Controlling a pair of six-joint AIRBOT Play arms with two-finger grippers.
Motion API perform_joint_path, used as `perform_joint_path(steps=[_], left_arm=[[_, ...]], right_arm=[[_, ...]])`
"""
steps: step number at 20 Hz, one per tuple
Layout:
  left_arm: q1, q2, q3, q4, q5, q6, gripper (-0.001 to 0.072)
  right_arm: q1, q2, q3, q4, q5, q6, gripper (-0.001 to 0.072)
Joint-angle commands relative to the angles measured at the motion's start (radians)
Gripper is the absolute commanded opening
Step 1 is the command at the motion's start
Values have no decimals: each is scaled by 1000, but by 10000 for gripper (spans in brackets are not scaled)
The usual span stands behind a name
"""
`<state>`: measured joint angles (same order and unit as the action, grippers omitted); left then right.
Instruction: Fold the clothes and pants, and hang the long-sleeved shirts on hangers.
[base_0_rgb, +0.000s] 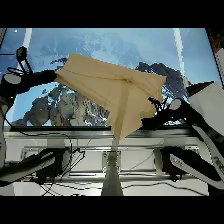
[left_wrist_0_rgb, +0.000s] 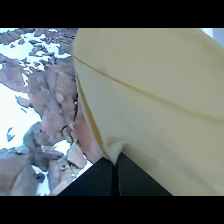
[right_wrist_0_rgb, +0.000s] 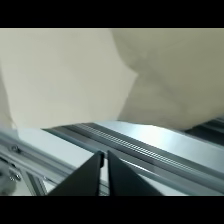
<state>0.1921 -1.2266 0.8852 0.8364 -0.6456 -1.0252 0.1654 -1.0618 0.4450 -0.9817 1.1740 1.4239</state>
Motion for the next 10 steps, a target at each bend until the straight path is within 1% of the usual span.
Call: perform_joint_path(steps=[1, 2, 3, 4, 5, 6, 8, 9, 10], left_arm=[[1, 0, 1, 0, 0, 0, 12], [1, 0, 1, 0, -2, 0, 12], [1, 0, 1, 0, -3, 0, 12], [1, 0, 1, 0, -3, 0, 12], [1, 0, 1, 0, -3, 0, 12], [1, 0, 1, 0, -3, 0, 12], [1, 0, 1, 0, -3, 0, 12], [1, 0, 1, 0, -3, 0, 12], [1, 0, 1, 0, -3, 0, 12]], right_arm=[[108, 156, -107, 41, -178, 290, 468], [137, 160, -130, 54, -211, 350, 627], [166, 151, -151, 74, -251, 393, 615], [192, 143, -167, 92, -300, 409, 577], [216, 135, -174, 112, -352, 414, 452], [230, 127, -174, 130, -399, 419, 422], [235, 107, -174, 162, -458, 419, 412], [235, 96, -174, 163, -480, 419, 370], [235, 85, -173, 171, -496, 419, 313]])
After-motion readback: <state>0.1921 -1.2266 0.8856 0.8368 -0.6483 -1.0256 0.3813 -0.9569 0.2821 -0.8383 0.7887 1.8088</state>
